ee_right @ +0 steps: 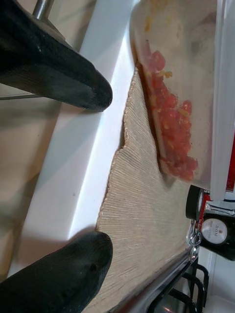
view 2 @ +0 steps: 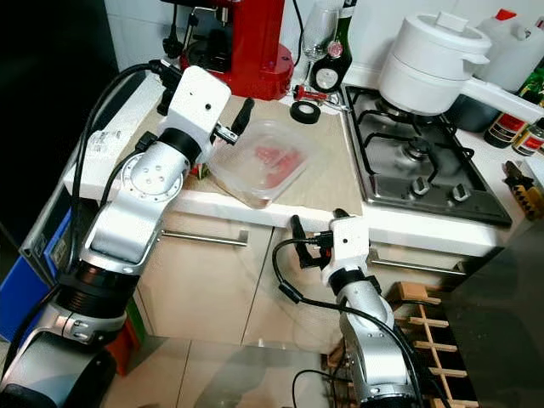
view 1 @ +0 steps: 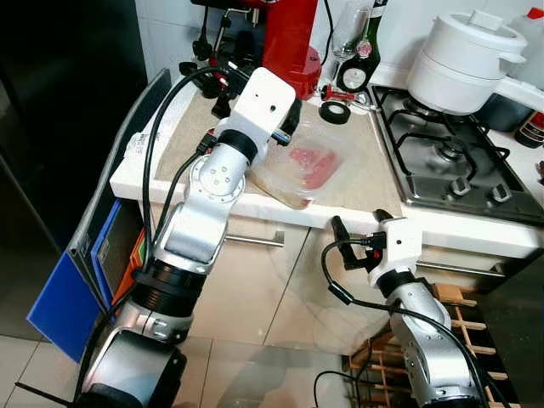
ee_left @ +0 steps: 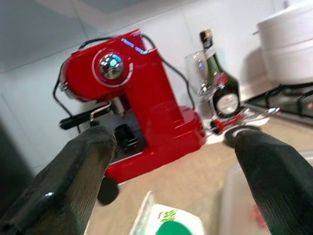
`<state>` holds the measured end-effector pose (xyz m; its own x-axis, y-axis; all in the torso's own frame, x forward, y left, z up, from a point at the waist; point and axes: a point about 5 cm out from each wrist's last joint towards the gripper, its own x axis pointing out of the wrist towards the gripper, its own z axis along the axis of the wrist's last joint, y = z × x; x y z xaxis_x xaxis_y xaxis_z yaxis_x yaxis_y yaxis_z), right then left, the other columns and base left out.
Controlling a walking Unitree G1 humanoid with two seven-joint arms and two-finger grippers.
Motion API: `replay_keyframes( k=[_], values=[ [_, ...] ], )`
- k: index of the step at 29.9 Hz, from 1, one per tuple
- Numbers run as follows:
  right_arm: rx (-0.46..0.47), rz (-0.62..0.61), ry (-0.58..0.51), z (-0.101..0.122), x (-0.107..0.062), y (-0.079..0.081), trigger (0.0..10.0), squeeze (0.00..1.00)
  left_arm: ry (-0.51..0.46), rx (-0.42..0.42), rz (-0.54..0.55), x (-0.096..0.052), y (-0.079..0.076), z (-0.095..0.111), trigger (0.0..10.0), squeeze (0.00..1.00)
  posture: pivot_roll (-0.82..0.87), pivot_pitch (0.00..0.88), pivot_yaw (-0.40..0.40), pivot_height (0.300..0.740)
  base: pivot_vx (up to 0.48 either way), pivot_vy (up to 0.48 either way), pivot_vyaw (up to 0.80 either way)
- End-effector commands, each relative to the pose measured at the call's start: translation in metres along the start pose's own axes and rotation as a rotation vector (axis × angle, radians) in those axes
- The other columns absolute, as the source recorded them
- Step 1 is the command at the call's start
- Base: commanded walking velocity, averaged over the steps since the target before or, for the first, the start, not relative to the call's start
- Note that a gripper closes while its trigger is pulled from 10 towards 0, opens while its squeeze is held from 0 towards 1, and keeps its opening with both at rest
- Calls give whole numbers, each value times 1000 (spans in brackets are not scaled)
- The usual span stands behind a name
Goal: Restocking fridge
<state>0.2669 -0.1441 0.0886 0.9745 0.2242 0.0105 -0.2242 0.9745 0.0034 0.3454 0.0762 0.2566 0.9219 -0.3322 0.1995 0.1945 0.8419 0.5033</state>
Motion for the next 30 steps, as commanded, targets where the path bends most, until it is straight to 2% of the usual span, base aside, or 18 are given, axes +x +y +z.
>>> replay_keyframes(
  k=[1,8,19,26,30],
  values=[
    [-7,-10,4,0,-1,-3,10000,35,3,10,-15,0,-2,8,10000,0,3,0,-116,740,0,0,0],
    [-8,-1,4,1,3,-2,10000,31,58,-37,-14,-3,-3,-1,10000,0,9,0,-124,740,0,0,0],
    [-11,0,2,2,2,-2,10000,31,123,-1,-58,-4,-4,-9,10000,0,3,3,-114,740,0,0,0],
    [-4,-8,6,0,-1,0,10000,31,164,-24,-42,-3,2,-19,10000,0,-1,16,-104,740,0,0,0],
    [-3,-13,8,0,-1,1,10000,35,185,-10,-35,-3,6,-25,10000,0,-4,23,-98,740,0,0,0]
  ],
)
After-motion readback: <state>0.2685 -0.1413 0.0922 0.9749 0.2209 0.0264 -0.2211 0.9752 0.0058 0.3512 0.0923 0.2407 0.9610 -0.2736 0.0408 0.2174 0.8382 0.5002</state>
